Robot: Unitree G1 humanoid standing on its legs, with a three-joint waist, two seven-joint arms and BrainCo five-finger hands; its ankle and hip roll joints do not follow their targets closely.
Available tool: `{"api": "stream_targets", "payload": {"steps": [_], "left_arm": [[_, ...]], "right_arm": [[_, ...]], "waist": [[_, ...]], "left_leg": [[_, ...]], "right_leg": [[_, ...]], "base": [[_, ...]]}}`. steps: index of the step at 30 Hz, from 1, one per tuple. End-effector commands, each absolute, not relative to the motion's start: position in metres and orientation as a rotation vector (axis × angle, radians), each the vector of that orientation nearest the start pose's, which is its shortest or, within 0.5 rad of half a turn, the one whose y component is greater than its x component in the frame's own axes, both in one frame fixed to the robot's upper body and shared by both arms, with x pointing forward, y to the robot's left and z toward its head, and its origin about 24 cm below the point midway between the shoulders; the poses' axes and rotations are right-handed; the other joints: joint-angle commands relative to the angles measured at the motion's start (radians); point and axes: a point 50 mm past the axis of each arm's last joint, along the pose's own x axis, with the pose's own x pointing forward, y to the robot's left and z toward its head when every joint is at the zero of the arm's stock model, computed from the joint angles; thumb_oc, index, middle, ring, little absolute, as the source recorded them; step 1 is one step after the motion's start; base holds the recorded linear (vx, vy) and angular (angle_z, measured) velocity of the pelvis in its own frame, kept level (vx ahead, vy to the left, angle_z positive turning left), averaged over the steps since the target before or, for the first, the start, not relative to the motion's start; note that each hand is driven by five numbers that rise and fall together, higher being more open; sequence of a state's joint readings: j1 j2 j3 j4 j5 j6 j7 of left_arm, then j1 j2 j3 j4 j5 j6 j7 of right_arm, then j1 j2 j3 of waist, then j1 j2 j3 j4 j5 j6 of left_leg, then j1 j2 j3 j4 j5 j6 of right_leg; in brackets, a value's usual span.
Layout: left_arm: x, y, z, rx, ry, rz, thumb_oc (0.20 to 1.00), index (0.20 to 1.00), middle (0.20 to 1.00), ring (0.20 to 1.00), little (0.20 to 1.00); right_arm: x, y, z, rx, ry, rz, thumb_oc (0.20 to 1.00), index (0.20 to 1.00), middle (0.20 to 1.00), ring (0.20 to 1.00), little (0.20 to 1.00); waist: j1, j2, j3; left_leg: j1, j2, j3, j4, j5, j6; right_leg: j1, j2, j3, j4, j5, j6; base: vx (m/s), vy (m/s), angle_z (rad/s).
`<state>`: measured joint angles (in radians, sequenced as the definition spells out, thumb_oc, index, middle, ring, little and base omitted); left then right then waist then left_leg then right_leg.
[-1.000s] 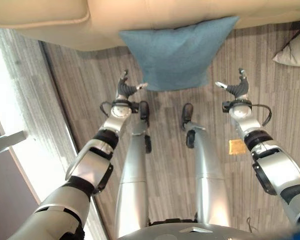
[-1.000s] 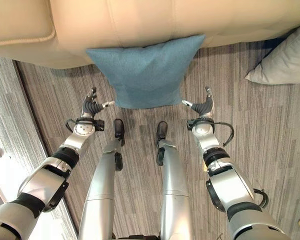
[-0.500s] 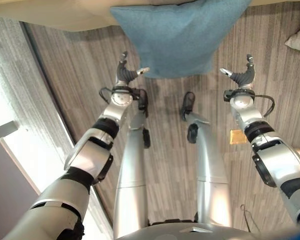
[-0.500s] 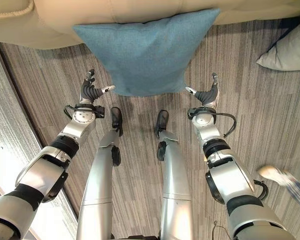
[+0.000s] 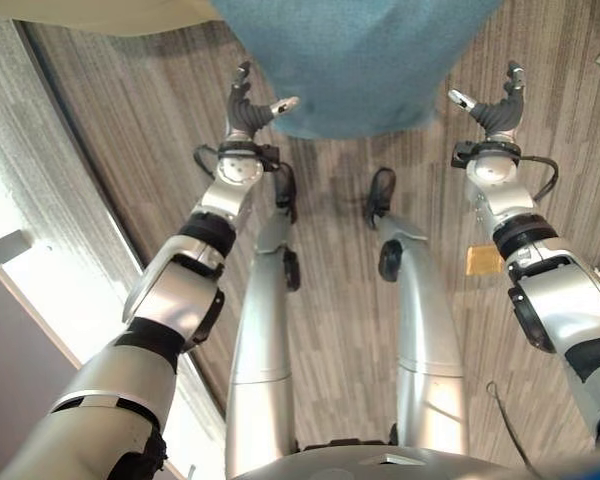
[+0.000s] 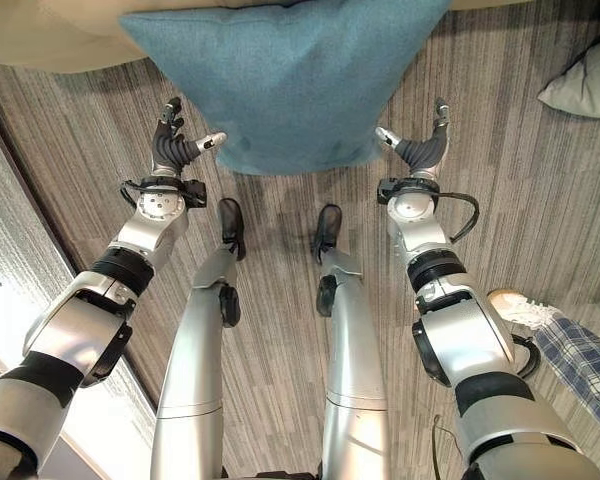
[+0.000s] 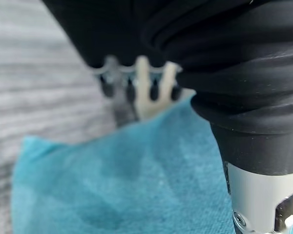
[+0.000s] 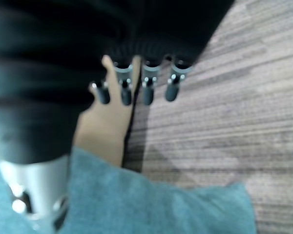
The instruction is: Pick up all the scattered cushions and arrange them neatly on the sofa.
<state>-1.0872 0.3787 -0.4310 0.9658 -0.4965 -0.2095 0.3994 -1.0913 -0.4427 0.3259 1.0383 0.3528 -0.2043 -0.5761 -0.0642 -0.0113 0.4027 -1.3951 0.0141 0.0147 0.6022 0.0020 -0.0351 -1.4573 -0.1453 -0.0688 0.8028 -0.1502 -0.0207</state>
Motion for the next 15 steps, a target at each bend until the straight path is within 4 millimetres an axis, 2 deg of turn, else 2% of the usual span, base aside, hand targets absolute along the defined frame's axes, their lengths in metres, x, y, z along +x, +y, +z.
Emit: {"api": "stream_targets", "payload": {"steps": [1,6,15], "left_arm": [[0.409,0.163,0.18,0.099,-0.257,0.23,1.0,1.0,1.0,1.0,1.0],[0.412,0.154,0.193,0.083,-0.288,0.21,1.0,1.0,1.0,1.0,1.0],[0.414,0.12,0.229,0.067,-0.378,0.12,1.0,1.0,1.0,1.0,1.0]], "right_arm": [[0.404,-0.212,0.191,-0.202,-0.295,-0.52,1.0,1.0,1.0,1.0,1.0],[0.408,-0.205,0.209,-0.179,-0.341,-0.497,1.0,1.0,1.0,1.0,1.0],[0.415,-0.166,0.25,-0.152,-0.446,-0.36,1.0,1.0,1.0,1.0,1.0]], "waist": [[-0.014,0.028,-0.107],[-0.009,0.024,-0.102],[0.001,0.026,-0.096]], "left_leg": [[-0.003,-0.024,-0.07,0.109,-0.195,0.017],[-0.048,-0.021,-0.073,0.141,-0.195,0.015],[-0.123,-0.019,-0.086,0.194,-0.195,0.01]], "right_leg": [[0.015,0.032,0.052,-0.039,-0.029,0.07],[-0.026,0.036,0.048,-0.011,-0.027,0.07],[-0.089,0.039,0.037,0.034,-0.029,0.068]], "base": [[0.01,-0.049,0.01],[0.02,-0.049,0.0],[0.02,-0.023,0.0]]}}
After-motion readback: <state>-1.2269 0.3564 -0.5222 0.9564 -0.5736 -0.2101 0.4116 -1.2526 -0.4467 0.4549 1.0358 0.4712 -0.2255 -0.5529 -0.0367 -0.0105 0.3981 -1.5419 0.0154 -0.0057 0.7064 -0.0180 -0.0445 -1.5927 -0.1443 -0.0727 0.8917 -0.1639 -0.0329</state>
